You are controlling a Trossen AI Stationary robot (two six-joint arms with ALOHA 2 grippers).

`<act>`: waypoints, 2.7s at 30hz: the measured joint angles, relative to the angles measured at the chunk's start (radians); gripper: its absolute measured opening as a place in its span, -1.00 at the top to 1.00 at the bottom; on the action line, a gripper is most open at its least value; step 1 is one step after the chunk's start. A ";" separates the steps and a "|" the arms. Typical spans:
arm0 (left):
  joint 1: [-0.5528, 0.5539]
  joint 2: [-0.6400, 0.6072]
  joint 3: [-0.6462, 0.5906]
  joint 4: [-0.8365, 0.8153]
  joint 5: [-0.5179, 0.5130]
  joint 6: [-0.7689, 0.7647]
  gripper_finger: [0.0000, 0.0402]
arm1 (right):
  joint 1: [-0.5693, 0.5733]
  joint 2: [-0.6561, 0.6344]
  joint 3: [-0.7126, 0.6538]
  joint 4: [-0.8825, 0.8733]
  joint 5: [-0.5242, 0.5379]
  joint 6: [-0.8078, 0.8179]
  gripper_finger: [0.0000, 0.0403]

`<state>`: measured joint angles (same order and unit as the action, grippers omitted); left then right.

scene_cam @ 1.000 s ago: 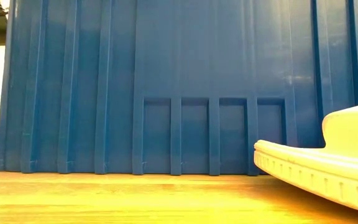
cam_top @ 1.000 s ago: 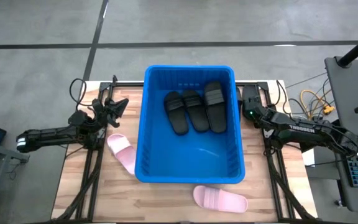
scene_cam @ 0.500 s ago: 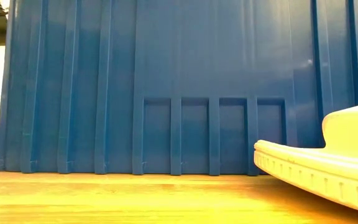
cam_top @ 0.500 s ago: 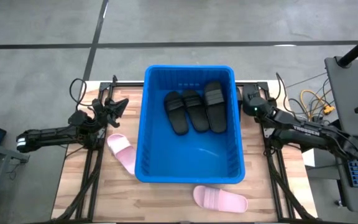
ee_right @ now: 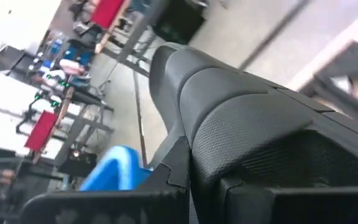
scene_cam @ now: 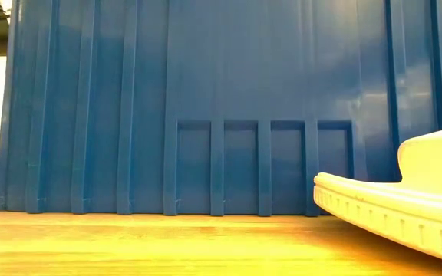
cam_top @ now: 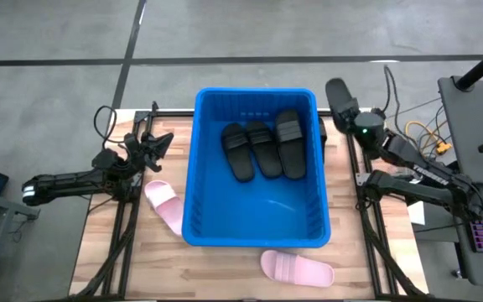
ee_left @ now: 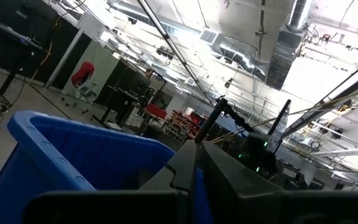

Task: Pick and place slides into bin
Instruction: Put the black slides into the blue organizer bin

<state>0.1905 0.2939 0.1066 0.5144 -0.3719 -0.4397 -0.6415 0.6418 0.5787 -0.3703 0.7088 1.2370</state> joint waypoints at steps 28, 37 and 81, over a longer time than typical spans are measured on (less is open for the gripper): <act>0.000 0.016 0.000 -0.002 0.000 0.001 0.95 | 0.017 0.187 0.390 0.007 -0.735 -0.328 0.94; 0.000 0.026 0.000 -0.002 0.000 0.001 0.95 | 0.093 0.305 0.429 0.007 -1.038 -0.237 0.94; 0.000 0.034 0.000 0.001 -0.023 0.009 0.95 | 0.504 1.059 0.655 0.010 -1.139 0.022 0.94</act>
<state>0.1905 0.3283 0.1070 0.5152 -0.3946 -0.4309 -0.1372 1.7010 1.2332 -0.3605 -0.4306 1.2593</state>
